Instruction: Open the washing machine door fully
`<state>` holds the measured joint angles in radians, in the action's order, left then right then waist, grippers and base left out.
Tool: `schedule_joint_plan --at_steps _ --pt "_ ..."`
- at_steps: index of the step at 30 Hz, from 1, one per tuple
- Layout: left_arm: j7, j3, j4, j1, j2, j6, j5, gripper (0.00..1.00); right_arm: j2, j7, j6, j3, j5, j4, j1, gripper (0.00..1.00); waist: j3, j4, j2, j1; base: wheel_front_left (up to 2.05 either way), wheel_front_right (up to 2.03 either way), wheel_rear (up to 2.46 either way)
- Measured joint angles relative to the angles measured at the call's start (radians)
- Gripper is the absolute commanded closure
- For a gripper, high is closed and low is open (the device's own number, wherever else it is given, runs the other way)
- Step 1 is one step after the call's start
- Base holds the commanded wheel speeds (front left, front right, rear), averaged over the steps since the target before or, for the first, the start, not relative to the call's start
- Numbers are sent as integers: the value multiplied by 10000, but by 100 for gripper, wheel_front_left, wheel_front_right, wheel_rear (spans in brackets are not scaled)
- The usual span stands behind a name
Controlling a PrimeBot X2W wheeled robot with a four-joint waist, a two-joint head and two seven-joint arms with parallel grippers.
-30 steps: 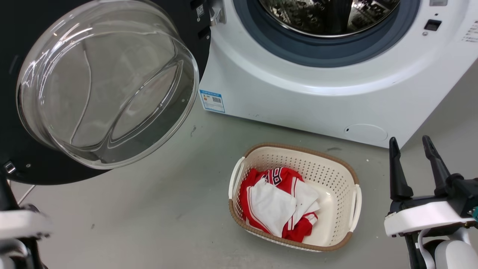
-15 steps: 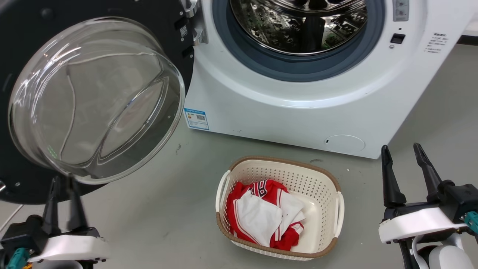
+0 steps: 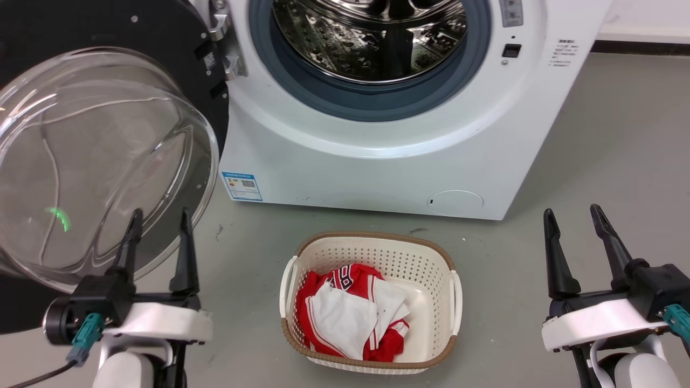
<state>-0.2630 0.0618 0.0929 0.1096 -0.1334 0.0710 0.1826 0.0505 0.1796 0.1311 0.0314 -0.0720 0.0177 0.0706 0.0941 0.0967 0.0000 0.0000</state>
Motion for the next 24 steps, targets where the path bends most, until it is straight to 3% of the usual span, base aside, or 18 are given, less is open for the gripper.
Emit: schedule_joint_plan --at_steps 12,24 --pt "0 -466 117 652 249 96 -113 0 2 -54 0 -10 144 -232 -7 0 -68 -668 0 0 0 0 0" --pt "0 -445 328 179 311 71 -79 0 2 -13 0 -148 -67 71 -283 0 -170 -727 0 0 0 0 0"
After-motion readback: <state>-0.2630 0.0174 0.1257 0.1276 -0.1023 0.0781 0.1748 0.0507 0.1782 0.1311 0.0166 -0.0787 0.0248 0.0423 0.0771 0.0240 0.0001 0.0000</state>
